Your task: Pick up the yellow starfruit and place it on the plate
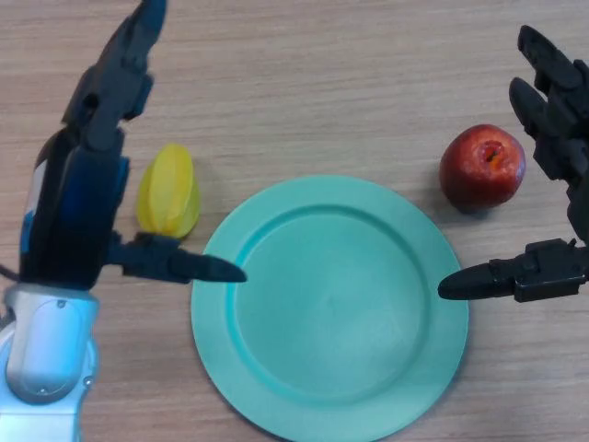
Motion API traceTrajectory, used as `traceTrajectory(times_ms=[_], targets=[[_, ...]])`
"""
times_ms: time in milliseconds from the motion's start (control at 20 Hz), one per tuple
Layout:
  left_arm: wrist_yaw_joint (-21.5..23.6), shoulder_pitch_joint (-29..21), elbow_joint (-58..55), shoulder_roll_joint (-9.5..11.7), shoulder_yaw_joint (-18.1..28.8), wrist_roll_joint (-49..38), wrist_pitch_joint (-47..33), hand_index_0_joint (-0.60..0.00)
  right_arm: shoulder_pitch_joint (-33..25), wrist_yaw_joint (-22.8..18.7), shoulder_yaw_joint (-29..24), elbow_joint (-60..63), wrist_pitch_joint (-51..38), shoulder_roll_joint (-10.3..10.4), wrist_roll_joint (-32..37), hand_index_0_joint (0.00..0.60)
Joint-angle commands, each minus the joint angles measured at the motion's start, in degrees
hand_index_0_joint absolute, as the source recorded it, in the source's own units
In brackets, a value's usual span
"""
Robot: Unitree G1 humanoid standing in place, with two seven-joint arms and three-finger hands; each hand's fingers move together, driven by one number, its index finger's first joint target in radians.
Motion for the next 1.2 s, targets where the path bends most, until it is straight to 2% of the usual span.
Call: traceTrajectory(times_ms=[50,450,700,850,1000,1200], targets=[[5.0,-1.66,-2.61,1.37,2.7,-1.0,-8.72,0.0,-1.11,-0.08,-2.81,-3.12,-7.38,-0.63,-0.25,0.0],[5.12,-1.52,-2.72,1.75,3.75,-2.3,-8.88,0.0,-1.03,-0.5,-2.31,-2.58,-8.42,-0.41,-1.37,0.0],[2.56,-2.67,0.7,3.31,5.8,-2.92,-7.25,0.0,-0.22,-0.06,-0.92,-2.82,-7.53,0.28,-1.97,0.0],[2.88,-4.92,7.32,4.93,7.36,-2.9,-7.07,0.0,-0.29,-0.3,-1.1,-2.89,-7.22,0.33,-0.66,0.0],[6.06,-7.26,18.51,6.44,6.99,1.75,-6.43,0.0,-0.11,-0.41,-1.1,-2.9,-6.87,0.29,-0.14,0.0],[11.03,-12.17,31.24,5.69,4.59,0.39,-3.57,0.0,-0.32,-0.67,-0.15,-2.45,-6.63,0.57,-0.81,0.0]])
